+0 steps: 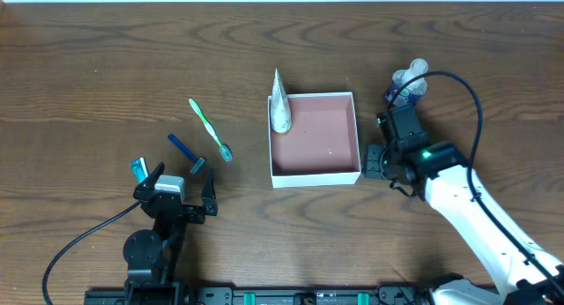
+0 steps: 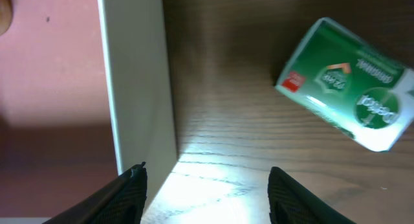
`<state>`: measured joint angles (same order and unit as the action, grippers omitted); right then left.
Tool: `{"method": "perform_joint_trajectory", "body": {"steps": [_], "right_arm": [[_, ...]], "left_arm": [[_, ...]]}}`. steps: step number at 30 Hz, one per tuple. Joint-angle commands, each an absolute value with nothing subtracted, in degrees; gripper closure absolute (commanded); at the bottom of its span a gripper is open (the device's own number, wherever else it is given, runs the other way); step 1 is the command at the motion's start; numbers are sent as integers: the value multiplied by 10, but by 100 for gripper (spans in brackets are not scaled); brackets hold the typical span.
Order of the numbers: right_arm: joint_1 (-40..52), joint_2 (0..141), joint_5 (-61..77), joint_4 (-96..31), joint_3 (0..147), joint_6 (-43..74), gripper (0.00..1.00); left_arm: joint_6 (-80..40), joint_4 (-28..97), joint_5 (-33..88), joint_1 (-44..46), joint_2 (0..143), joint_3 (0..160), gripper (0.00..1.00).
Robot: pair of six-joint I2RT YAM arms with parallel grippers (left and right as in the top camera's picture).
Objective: Pack container
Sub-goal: 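Withdraw the right gripper from the box toward the right side, then grasp the blue foaming soap bottle by its pump with the right gripper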
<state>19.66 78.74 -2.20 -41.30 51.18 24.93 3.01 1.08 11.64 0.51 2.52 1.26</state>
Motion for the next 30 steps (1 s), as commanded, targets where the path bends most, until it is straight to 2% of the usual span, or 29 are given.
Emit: {"method": "perform_joint_trajectory", "body": {"steps": [1, 7, 12, 16, 18, 30], "right_arm": [[164, 765, -36, -426, 575, 214, 37], [104, 761, -36, -453, 697, 147, 28], [69, 762, -36, -423, 724, 114, 23], [55, 787, -36, -387, 724, 67, 8], [52, 803, -36, -368, 724, 45, 5], [10, 906, -29, -288, 724, 14, 5]], "left_arm": [[33, 30, 122, 3, 25, 2, 2], [33, 30, 122, 3, 25, 2, 2], [33, 30, 122, 3, 25, 2, 2], [33, 30, 122, 3, 25, 2, 2], [33, 30, 122, 3, 25, 2, 2], [33, 30, 122, 3, 25, 2, 2]]}}
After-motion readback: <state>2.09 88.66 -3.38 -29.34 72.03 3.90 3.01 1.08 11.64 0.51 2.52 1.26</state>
